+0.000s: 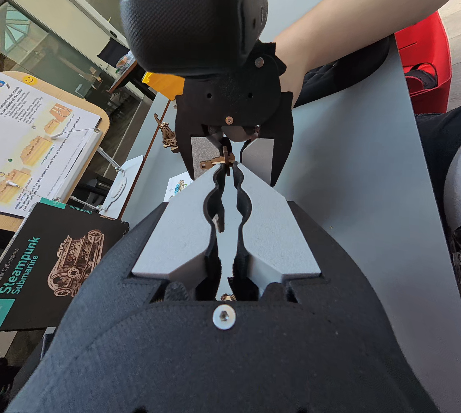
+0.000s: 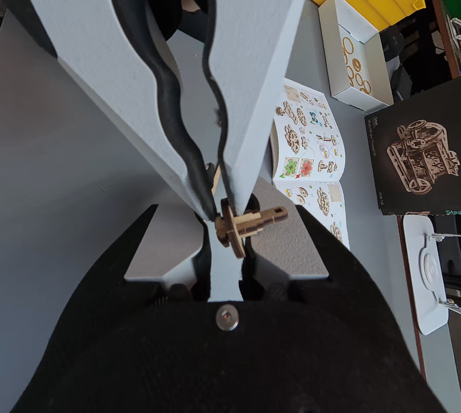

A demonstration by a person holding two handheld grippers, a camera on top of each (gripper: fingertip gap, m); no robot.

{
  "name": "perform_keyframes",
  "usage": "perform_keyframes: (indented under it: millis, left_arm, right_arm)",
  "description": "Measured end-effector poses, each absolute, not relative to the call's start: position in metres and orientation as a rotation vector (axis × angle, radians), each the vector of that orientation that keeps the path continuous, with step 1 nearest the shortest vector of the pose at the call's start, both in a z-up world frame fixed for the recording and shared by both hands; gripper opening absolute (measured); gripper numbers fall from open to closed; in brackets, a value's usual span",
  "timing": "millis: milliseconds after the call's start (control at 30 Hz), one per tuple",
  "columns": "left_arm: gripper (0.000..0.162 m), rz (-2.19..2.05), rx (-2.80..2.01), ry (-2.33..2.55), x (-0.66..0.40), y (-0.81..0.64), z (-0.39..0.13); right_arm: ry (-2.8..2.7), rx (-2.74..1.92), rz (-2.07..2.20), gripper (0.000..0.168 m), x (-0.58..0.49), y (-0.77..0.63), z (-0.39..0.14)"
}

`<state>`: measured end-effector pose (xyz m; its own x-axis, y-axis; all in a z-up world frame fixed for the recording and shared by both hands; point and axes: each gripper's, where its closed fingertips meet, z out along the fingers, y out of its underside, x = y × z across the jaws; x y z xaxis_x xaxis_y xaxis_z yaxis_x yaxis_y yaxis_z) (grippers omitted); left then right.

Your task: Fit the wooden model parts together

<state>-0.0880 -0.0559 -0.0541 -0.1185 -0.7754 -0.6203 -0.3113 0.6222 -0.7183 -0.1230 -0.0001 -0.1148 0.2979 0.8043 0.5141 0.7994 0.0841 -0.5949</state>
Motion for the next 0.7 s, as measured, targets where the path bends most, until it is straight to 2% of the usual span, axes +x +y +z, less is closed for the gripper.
perform_keyframes:
  millis: [200, 700]
  left_arm:
    - [0.004, -0.672, -1.038, 1.772, -0.083, -0.048, -0.064]
    - [0.004, -0.783, -1.116, 1.853, -0.077, -0.041, -0.071]
  right_arm:
    - [-1.426, -1.831, 0.430, 0.010, -0.130, -0.013, -0.126]
    - [-1.402, -1.962, 0.464, 0.004, -0.119, -0.011, -0.139]
